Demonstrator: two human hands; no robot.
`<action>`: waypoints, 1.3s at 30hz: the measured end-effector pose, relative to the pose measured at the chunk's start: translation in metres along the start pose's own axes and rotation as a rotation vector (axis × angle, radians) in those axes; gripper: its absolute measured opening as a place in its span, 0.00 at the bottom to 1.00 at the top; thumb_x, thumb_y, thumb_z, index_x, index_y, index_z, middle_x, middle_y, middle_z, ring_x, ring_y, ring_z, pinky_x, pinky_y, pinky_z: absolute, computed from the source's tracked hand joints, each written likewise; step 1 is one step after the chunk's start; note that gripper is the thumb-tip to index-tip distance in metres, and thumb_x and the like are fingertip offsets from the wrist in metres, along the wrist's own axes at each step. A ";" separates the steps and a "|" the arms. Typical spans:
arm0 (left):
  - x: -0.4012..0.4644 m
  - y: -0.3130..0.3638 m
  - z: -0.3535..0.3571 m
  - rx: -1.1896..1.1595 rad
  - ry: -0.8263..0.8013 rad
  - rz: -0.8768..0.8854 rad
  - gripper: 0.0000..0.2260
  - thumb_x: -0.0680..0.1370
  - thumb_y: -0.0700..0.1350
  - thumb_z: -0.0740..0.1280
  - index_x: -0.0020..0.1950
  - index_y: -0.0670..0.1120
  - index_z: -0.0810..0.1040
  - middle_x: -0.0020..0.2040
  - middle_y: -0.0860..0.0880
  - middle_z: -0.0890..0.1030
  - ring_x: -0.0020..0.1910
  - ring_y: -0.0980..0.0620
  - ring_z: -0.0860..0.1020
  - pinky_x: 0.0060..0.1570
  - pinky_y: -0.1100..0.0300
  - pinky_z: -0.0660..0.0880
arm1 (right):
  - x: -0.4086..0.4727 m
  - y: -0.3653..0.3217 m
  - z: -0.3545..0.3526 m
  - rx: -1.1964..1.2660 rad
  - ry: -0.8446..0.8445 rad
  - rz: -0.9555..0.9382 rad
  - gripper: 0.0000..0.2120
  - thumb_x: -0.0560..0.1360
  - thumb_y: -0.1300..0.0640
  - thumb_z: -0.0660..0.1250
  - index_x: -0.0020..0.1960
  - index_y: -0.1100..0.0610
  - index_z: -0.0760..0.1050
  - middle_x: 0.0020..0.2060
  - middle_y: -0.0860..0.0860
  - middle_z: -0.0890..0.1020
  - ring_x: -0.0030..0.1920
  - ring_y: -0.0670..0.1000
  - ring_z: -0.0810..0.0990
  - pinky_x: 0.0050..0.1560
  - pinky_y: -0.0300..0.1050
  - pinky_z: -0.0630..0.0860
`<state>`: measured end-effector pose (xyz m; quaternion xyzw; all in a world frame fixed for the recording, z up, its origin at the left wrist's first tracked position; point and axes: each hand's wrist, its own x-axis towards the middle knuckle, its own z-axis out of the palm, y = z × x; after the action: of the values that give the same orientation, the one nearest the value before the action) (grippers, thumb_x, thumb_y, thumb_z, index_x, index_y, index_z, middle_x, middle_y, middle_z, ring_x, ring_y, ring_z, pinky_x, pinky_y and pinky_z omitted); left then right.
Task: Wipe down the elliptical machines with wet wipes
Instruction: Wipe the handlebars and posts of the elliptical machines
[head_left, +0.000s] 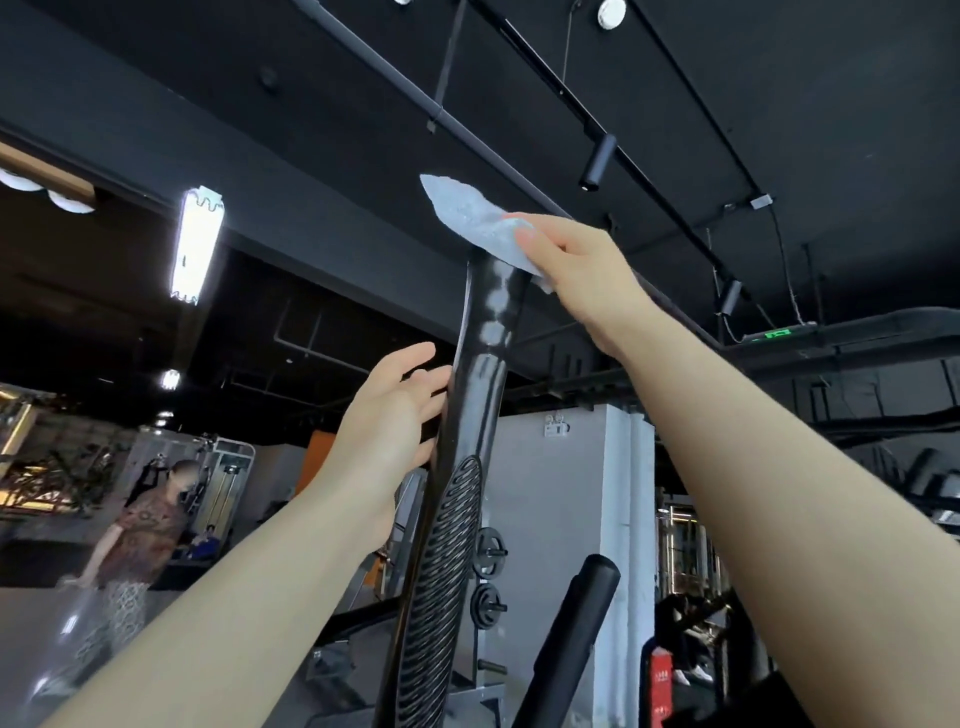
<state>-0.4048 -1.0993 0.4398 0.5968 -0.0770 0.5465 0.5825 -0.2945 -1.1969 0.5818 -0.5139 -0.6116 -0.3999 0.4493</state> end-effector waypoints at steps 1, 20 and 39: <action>0.000 -0.001 0.000 0.000 -0.001 -0.003 0.15 0.85 0.41 0.55 0.71 0.50 0.71 0.62 0.53 0.79 0.51 0.62 0.77 0.44 0.64 0.75 | -0.002 -0.001 0.005 -0.126 0.088 -0.052 0.13 0.81 0.56 0.59 0.40 0.54 0.77 0.35 0.44 0.74 0.35 0.42 0.67 0.42 0.40 0.67; -0.012 0.006 -0.015 -0.097 0.054 0.082 0.17 0.82 0.60 0.54 0.69 0.60 0.69 0.65 0.60 0.72 0.62 0.55 0.75 0.62 0.50 0.74 | -0.117 0.007 0.039 -0.640 -0.144 -0.889 0.07 0.78 0.65 0.66 0.51 0.64 0.82 0.53 0.56 0.84 0.61 0.55 0.79 0.69 0.40 0.67; -0.070 -0.047 -0.040 0.278 0.066 0.363 0.14 0.80 0.63 0.60 0.64 0.63 0.74 0.60 0.69 0.76 0.62 0.72 0.71 0.59 0.67 0.67 | -0.219 0.012 0.057 -0.352 -0.336 -0.636 0.10 0.79 0.62 0.65 0.57 0.63 0.82 0.59 0.55 0.82 0.65 0.52 0.76 0.71 0.47 0.69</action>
<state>-0.4204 -1.0919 0.3479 0.6296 -0.0878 0.6668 0.3890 -0.2751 -1.2000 0.3557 -0.4260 -0.7274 -0.5282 0.1020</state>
